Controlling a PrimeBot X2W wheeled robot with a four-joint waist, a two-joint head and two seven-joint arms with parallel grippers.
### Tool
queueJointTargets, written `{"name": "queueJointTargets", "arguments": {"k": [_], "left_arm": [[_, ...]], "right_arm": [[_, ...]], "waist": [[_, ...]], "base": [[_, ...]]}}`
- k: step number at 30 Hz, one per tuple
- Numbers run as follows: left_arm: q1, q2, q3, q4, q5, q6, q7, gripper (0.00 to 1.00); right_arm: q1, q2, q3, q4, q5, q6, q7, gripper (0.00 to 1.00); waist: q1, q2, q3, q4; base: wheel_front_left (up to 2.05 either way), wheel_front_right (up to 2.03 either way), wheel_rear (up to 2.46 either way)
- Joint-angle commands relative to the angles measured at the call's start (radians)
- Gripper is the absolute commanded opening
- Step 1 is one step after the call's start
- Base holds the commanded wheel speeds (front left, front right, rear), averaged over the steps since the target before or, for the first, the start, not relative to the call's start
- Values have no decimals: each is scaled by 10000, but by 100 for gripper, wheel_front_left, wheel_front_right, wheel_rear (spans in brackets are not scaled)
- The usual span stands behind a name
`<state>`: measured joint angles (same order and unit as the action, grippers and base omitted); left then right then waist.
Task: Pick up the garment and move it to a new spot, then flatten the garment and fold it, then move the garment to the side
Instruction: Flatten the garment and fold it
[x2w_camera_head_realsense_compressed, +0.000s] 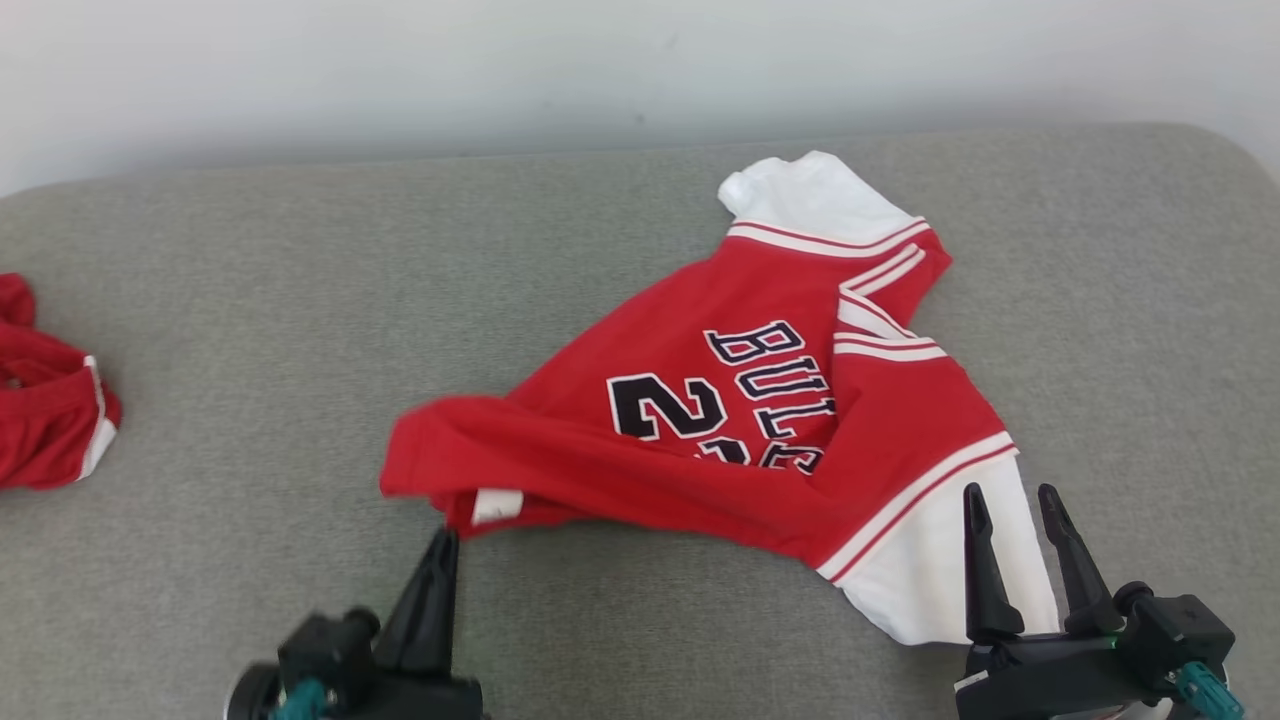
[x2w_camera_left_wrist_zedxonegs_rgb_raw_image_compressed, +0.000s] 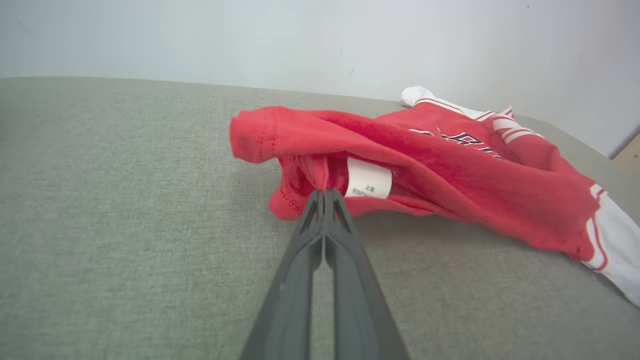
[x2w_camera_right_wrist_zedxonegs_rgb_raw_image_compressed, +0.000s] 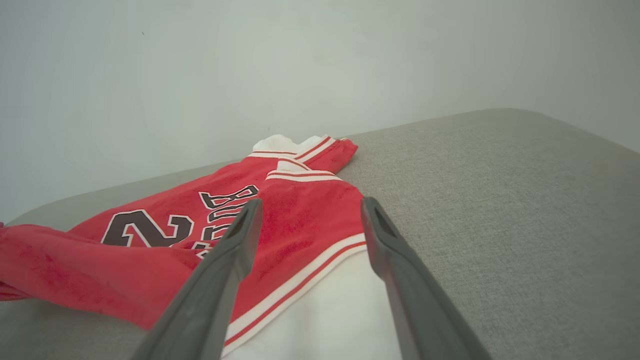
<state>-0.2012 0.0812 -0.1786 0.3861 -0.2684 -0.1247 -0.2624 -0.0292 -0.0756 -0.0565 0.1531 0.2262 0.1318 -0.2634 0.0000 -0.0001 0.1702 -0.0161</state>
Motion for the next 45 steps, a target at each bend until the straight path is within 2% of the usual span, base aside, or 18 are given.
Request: {"name": "queueJointTargets", "arguments": {"k": [1, 6, 10, 12, 13, 14, 15, 23, 27, 33, 34, 35, 40, 45], "left_arm": [[366, -52, -12, -199, 9, -47, -33, 0], [1626, -244, -184, -1037, -453, -23, -33, 0], [2075, -287, -449, -669, -704, 1, -33, 0], [2087, -292, -612, -311, -462, 82, -35, 0], [2078, -286, -665, 158, -621, 89, -34, 38], [1925, -296, -657, 91, -467, 139, -37, 91], [1841, -296, -546, 21, -553, 185, -35, 100], [1813, -304, 79, -626, -516, 277, -35, 100], [1606, -238, 301, -372, -332, 207, -34, 100], [1165, -158, 464, 774, -546, 100, -28, 100], [1089, -158, 370, 1005, -633, 81, -25, 10], [952, -122, 302, 1171, -648, 39, -26, 0], [780, -135, 137, 1062, -854, -26, -30, 0], [821, -135, -74, 334, -718, -60, -32, 0]], "right_arm": [[69, 49, 22, -22, 32, -23, -17, 100], [169, 65, -52, -86, 107, -23, -17, 100], [112, 71, -15, -66, 134, -23, -17, 100], [72, 65, 21, -39, 133, -23, -17, 100], [29, 28, 35, -21, 144, -23, -17, 100], [22, 6, 25, -12, 159, -23, -17, 100], [17, -20, 3, -14, 180, -23, -17, 100], [84, 13, 66, 43, 214, -23, -17, 100], [37, 27, 89, 87, 262, -23, -17, 100], [25, 8, 68, 101, 249, -24, -17, 100], [22, 9, 40, 96, 246, -24, -17, 100], [18, 15, 22, 79, 245, -24, -17, 100], [127, 47, -111, 2, 252, -24, -15, 100], [189, 87, -115, -19, 279, -24, -17, 100]], "waist": [[0, 1, -183, 264], [0, 1, -171, 586], [0, 1, -116, 693], [0, 1, -119, 702], [0, 1, -136, 706], [0, 1, -143, 708], [0, 1, -149, 716], [0, 1, -214, 570], [0, 1, -204, 373], [0, 1, -163, 151], [0, 1, -155, 130], [0, 1, -149, 118], [0, 1, -161, 210], [0, 1, -228, 364]], "base": [[0, 0, 0], [0, 0, 0], [0, 0, 0], [0, 0, 0], [0, 0, 0], [0, 0, 0], [0, 0, 0], [0, 0, 0], [0, 0, 0], [0, 0, 0], [0, 0, 0], [0, 0, 0], [0, 0, 0], [0, 0, 0]]}}
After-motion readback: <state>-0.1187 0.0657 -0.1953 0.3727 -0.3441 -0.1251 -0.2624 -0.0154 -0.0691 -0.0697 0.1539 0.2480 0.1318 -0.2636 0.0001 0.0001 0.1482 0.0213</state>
